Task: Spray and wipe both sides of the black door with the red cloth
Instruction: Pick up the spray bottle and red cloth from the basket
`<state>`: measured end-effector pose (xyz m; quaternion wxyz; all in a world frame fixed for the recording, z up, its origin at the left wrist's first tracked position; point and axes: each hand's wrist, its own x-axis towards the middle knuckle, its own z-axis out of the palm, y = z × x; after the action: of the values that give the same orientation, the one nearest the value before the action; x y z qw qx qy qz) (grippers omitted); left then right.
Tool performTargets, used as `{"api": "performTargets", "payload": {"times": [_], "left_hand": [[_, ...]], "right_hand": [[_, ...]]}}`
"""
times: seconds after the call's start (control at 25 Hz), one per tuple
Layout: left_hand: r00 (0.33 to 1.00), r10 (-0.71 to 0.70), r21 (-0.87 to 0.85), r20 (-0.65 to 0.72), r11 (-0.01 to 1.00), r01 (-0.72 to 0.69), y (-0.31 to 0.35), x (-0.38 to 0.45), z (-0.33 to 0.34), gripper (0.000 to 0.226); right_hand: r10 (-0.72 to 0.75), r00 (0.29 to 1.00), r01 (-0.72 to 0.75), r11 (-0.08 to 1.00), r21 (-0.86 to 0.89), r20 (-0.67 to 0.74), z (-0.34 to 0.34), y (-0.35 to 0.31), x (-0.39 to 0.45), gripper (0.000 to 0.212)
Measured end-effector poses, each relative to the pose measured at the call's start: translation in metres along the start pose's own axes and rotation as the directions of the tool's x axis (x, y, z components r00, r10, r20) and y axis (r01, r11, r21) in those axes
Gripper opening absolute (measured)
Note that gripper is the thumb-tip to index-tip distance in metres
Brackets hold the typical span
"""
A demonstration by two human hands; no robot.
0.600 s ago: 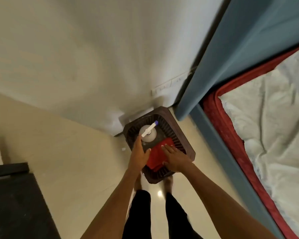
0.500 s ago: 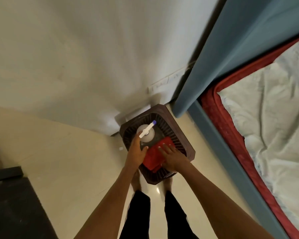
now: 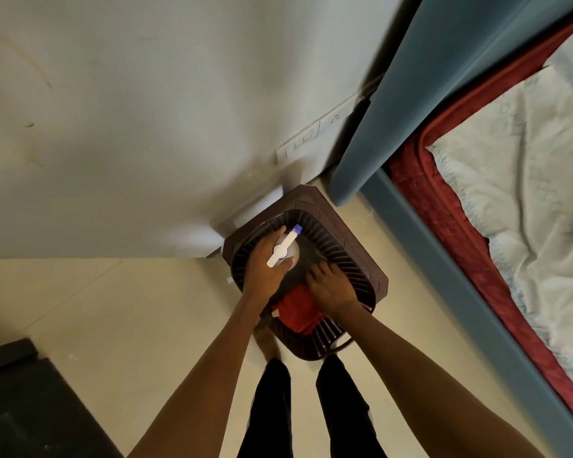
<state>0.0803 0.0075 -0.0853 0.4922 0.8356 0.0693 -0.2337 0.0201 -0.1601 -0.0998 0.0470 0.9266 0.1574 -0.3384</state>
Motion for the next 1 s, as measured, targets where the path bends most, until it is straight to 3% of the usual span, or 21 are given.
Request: {"api": "performTargets", "payload": {"times": [0.16,0.28,0.36,0.6,0.84,1.0], "left_hand": [[0.999,0.032,0.093,0.043,0.995,-0.036,0.014,0.01,-0.001,0.061],[0.999,0.05,0.065,0.007,0.997,-0.05,0.03,0.002,0.002,0.031],[0.998,0.066,0.044,0.008,0.997,-0.066,0.044,-0.003,0.0,0.029],[0.993,0.098,-0.009,-0.071,0.995,-0.099,0.085,-0.044,-0.021,0.016],[0.962,0.212,-0.032,-0.17,0.975,-0.22,0.139,-0.122,-0.065,0.021],[0.94,0.179,-0.171,-0.291,0.957,-0.235,0.159,-0.18,-0.084,0.023]], "right_hand": [[0.05,0.999,-0.047,0.99,0.134,-0.013,-0.001,0.002,-0.021,0.069],[0.032,0.986,-0.004,0.986,0.166,-0.164,-0.012,0.003,-0.042,0.061],[0.028,0.964,0.023,0.982,0.188,-0.266,-0.018,0.007,-0.059,0.058],[0.147,0.81,0.094,0.923,0.374,-0.567,-0.052,0.03,-0.122,0.04],[0.191,0.622,0.169,0.914,0.368,-0.76,-0.137,0.054,-0.156,0.033],[0.116,0.618,0.29,0.886,0.363,-0.778,-0.208,0.049,-0.163,0.034]]}}
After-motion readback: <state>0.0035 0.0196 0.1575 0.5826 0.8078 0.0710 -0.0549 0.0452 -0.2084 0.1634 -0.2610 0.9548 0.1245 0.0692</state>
